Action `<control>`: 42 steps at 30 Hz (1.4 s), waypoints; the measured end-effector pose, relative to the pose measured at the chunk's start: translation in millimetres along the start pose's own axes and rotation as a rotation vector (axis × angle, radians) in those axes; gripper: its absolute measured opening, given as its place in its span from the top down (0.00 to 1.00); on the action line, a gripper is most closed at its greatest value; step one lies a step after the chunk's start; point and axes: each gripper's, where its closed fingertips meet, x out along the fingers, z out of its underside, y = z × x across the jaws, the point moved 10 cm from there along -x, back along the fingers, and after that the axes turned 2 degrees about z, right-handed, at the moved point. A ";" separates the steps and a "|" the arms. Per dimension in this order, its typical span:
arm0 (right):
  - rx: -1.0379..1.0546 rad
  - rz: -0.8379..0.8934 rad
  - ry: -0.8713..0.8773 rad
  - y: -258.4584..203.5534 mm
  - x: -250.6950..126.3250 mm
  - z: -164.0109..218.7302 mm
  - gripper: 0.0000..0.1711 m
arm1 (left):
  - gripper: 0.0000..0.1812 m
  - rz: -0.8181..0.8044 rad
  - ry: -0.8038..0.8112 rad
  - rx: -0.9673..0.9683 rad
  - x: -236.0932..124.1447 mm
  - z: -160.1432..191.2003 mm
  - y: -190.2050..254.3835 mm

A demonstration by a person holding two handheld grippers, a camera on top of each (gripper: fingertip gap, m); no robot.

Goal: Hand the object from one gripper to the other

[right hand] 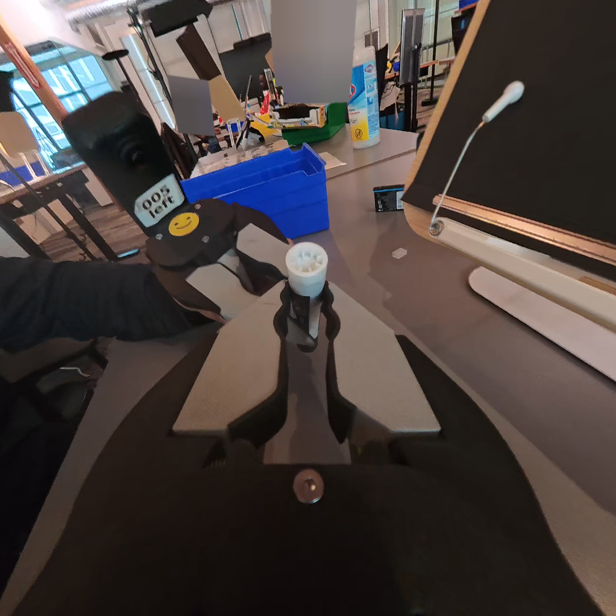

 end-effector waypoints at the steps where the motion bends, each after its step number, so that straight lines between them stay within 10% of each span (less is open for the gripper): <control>1: 0.000 -0.008 0.018 -2.8 -0.7 -2.0 0.92 | 0.91 -0.013 -0.003 0.017 0.6 0.8 1.9; 23: -0.179 0.166 -0.078 -1.6 -13.1 -2.0 0.74 | 0.93 -0.316 -0.248 0.659 2.4 18.6 -5.6; 42: -0.522 0.250 -0.419 -23.9 19.7 32.7 0.91 | 0.93 -0.236 -0.371 0.837 9.3 38.5 -0.4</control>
